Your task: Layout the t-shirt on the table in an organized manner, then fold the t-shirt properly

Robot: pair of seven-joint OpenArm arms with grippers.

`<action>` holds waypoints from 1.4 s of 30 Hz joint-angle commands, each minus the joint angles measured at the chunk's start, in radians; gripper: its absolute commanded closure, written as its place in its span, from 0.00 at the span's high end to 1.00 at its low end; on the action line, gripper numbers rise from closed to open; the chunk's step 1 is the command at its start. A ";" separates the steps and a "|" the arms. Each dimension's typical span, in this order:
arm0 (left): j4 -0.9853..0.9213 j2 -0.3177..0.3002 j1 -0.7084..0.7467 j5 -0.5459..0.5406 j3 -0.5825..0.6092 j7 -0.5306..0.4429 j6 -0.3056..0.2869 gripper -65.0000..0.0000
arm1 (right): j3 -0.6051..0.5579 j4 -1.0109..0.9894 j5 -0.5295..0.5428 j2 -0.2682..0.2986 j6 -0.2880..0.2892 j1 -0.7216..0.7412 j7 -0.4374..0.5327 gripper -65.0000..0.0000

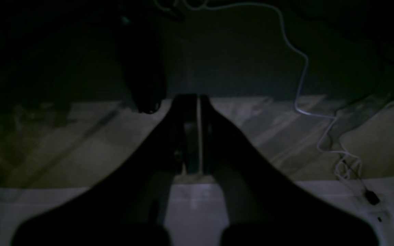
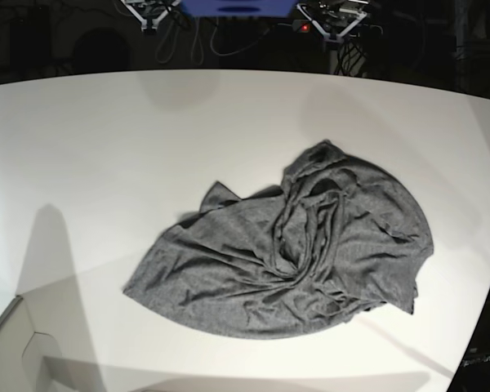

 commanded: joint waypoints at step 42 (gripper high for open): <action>0.006 0.006 -0.003 0.004 0.005 0.076 0.009 0.00 | -0.005 0.048 0.004 0.002 0.005 -0.005 -0.001 0.00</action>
